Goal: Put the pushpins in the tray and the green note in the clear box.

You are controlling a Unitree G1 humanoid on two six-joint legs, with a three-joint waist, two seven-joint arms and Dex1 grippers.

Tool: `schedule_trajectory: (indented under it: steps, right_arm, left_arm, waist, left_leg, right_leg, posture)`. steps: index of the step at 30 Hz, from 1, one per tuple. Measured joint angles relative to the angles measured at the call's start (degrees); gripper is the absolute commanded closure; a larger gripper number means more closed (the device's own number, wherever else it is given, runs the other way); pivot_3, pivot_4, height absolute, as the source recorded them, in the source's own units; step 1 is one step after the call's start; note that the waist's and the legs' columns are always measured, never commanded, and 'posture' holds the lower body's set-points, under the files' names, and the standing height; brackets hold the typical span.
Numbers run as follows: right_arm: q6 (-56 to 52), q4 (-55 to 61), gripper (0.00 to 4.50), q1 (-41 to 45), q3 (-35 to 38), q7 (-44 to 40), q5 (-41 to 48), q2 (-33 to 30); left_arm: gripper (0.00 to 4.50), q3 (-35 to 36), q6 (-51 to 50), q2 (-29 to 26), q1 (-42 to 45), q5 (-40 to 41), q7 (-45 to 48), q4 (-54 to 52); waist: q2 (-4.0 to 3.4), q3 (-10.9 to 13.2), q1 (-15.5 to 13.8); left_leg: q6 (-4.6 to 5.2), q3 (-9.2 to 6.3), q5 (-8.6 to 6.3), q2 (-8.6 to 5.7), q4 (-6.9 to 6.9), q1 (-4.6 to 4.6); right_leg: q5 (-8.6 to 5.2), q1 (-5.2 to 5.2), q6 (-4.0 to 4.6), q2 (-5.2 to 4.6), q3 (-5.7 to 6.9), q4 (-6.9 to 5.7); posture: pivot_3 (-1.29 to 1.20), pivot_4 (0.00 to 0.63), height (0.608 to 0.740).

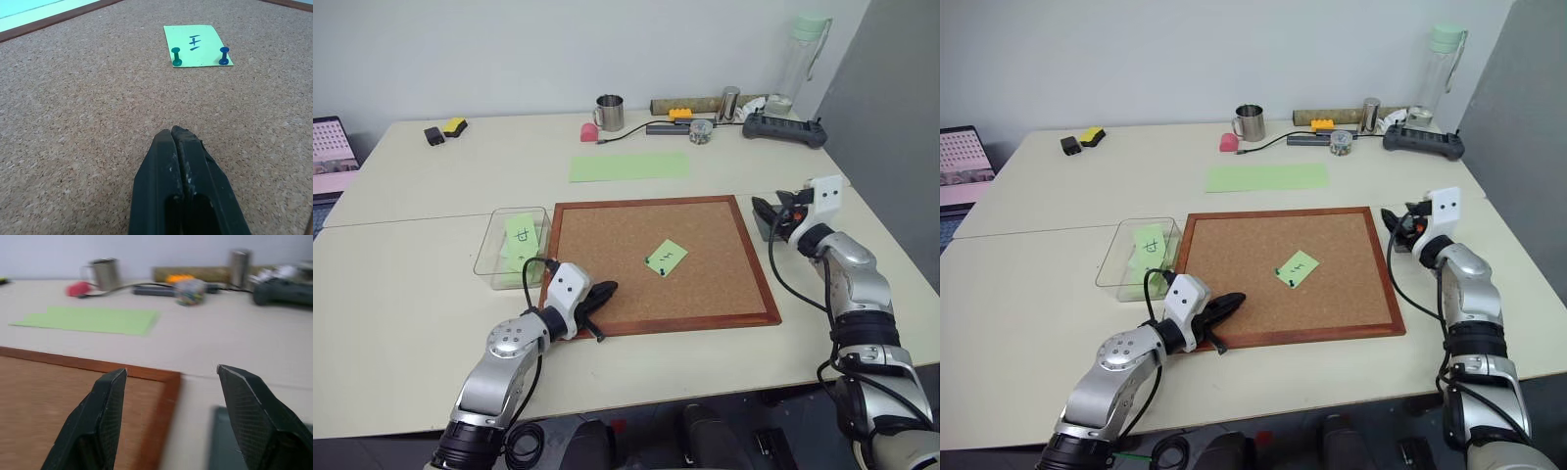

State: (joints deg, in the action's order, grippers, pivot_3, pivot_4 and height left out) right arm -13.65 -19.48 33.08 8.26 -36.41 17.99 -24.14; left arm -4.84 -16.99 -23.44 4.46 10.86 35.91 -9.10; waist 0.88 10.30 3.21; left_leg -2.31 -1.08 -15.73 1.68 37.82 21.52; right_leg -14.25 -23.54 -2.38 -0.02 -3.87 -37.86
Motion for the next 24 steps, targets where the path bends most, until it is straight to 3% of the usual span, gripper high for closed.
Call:
schedule_trajectory:
  steps: [6, 10, 24]
  right_arm:
    - [-4.82, 15.23, 1.38, -11.46, -10.18, -7.66, 1.26, 1.02]
    - [-6.60, 20.62, 1.38, -14.23, -15.33, -8.60, 1.24, 3.97]
    - [-1.80, 12.03, 1.38, -9.69, -20.91, -4.68, -6.84, 9.57]
  left_arm:
    - [4.50, 0.04, -0.05, -0.01, 0.10, 0.09, -0.09, 0.08]
    - [4.50, 0.03, -0.12, -0.02, 0.22, 0.09, -0.10, 0.19]
    - [4.50, -0.23, -0.38, -0.19, 0.36, 0.12, -0.21, -0.16]
  waist:
    - [-0.01, 0.01, 0.02]
    - [-0.01, 0.01, 0.06]
    - [0.00, 0.01, -0.02]
  left_leg:
    - [0.00, -0.05, 0.00, 0.00, 0.00, 0.01]
    - [0.00, -0.04, 0.00, -0.01, 0.02, -0.02]
    - [0.00, -0.11, 0.00, -0.01, 0.01, 0.01]
  right_leg:
    - [-0.02, 0.00, -0.02, -0.02, 0.05, 0.00]
    - [-0.03, 0.00, -0.03, 0.00, 0.06, -0.01]
    - [-0.05, 0.00, -0.01, 0.00, 0.14, 0.01]
  posture:
    - [0.00, 0.150, 0.740]
    - [0.00, 0.150, 0.740]
    - [0.00, 0.150, 0.740]
